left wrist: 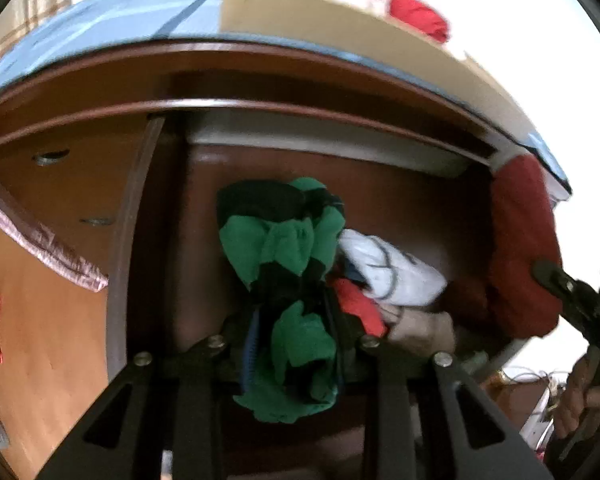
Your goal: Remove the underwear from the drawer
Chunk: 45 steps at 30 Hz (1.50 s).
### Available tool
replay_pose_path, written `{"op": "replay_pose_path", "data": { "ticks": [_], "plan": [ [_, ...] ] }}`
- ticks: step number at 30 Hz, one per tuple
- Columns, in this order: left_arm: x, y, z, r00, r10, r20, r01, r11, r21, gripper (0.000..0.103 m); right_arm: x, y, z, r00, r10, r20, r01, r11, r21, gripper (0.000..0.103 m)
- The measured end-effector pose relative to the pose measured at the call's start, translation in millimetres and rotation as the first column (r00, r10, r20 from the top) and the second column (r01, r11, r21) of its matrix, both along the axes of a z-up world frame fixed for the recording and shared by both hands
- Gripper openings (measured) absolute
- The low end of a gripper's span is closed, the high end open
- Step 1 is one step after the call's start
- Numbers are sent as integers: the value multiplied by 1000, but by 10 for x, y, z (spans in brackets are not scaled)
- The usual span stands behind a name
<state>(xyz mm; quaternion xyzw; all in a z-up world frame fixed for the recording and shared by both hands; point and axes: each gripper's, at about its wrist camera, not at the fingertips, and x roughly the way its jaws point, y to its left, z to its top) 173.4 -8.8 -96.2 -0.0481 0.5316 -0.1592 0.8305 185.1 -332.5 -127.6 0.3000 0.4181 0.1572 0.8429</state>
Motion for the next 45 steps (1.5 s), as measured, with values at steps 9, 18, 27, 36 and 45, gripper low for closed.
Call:
{"op": "replay_pose_path", "data": {
  "ticks": [9,18,27,36,45],
  "plan": [
    [-186,-129,358,990,-88,110,91,996,-15,27,-118,119,271,998,25,56,-26,1000,16,29],
    [-319,-133,709,973,-117,200,130,990,-53,16,-152,200,430,994,62,93,-67,996,51,29],
    [-118,-42,481,987,-114,114,106,992,75,27,-116,225,382,995,58,82,-62,997,36,29],
    [99,-173,102,979,-197,-46,202,962,184,64,-18,169,247,997,59,46,-61,996,59,29],
    [272,-337,-234,951,-235,-200,278,933,227,64,101,89,134,999,45,19,-46,995,87,29]
  ]
}}
